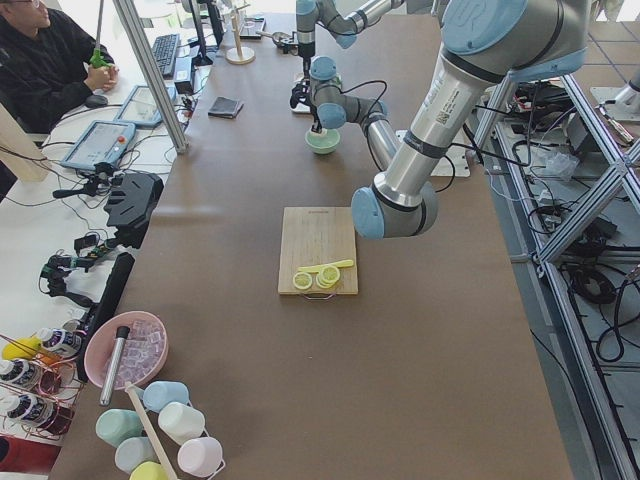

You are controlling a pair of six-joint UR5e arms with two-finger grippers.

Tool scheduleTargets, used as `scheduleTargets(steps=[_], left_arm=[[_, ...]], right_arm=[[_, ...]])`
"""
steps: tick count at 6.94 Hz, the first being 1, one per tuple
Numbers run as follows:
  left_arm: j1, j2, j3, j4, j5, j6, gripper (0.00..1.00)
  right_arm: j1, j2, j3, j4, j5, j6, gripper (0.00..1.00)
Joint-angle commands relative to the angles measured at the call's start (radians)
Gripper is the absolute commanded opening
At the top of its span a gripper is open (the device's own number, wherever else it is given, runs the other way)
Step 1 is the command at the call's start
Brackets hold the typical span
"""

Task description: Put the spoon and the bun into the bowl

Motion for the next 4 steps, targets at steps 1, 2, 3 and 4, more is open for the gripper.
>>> scheduleTargets(steps=[1, 2, 3, 4], left_arm=[[0.036, -0.031, 0.072, -0.06, 0.078, -0.028, 0.0], [0.052, -0.03, 0.109, -0.129, 0.127, -0.047, 0.96], [0.1, -0.028, 0.114, -0.198, 0.209, -0.101, 0.98], [0.104, -0.033, 0.107, -0.201, 0.227, -0.135, 0.98]], right_arm=[[-0.045, 0.048, 0.02, 0.0, -0.006, 0.099, 0.0], [-0.061, 0.074, 0.021, 0.0, -0.009, 0.134, 0.0], [-0.086, 0.105, 0.026, 0.0, -0.012, 0.185, 0.0], [-0.107, 0.141, 0.029, -0.006, -0.023, 0.229, 0.0]])
